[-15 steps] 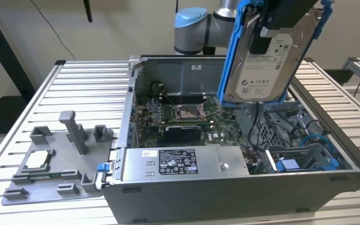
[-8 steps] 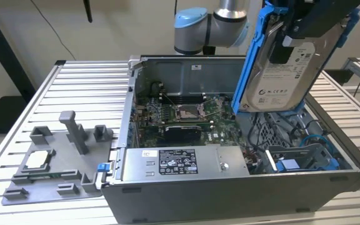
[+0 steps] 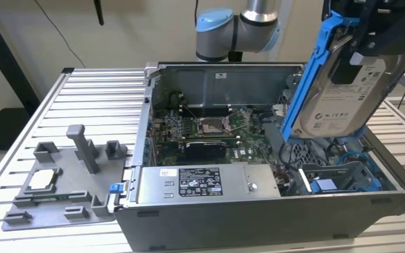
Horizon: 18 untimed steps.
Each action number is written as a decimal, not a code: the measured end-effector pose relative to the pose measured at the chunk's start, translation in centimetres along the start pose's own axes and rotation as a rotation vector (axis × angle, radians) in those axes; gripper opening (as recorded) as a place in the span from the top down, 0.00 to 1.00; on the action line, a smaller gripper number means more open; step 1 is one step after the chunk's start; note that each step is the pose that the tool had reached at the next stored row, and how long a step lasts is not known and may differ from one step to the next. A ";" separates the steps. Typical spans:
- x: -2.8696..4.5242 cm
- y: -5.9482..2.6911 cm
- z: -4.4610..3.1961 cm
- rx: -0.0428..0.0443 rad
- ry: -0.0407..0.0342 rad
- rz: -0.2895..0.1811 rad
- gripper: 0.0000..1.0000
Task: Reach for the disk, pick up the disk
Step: 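Pick up the disk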
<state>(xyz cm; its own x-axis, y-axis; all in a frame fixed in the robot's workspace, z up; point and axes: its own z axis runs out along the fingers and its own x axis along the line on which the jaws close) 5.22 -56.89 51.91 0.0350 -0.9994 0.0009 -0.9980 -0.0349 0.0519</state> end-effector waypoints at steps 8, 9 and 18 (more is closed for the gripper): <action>1.71 -1.30 0.05 0.0000 -0.0013 0.000 1.00; 1.83 -1.39 0.09 0.0001 -0.0014 0.000 1.00; 2.97 -2.07 1.02 0.0008 -0.0014 0.000 1.00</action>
<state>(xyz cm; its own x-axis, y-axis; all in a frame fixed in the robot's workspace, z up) 7.33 -59.79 50.79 0.0347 -0.9994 -0.0005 -0.9981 -0.0347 0.0511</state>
